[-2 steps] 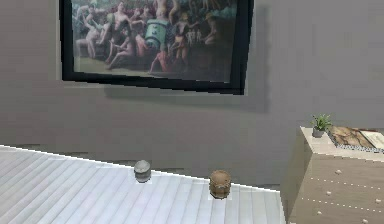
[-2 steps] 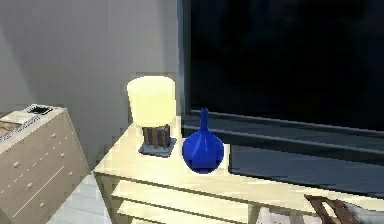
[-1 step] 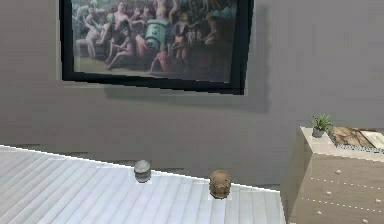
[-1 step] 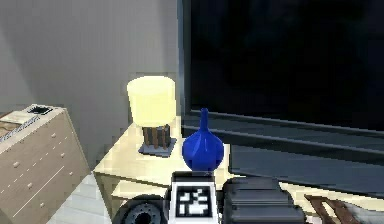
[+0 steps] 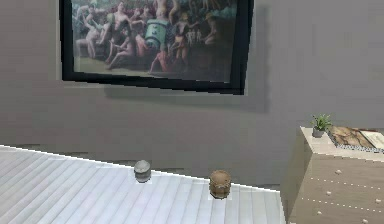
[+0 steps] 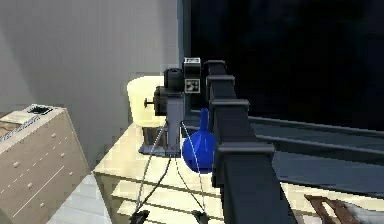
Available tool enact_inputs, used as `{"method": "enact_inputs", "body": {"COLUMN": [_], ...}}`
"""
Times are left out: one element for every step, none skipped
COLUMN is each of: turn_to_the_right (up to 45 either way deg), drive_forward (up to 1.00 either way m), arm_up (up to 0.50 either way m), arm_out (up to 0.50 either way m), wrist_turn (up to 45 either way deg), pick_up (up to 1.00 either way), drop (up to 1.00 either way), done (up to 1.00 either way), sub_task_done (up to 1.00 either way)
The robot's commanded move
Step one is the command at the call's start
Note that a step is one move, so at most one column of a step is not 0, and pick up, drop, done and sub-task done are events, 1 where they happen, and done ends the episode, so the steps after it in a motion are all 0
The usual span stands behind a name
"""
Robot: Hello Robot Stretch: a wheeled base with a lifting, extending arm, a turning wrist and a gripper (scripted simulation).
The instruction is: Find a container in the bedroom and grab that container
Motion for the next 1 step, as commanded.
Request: {"method": "enact_inputs", "body": {"turn_to_the_right": [0.0], "drive_forward": [0.00], "arm_up": [0.00], "arm_out": [0.00], "wrist_turn": [45.0], "pick_up": [0.00], "drop": [0.00], "done": [0.00], "sub_task_done": [0.00]}}
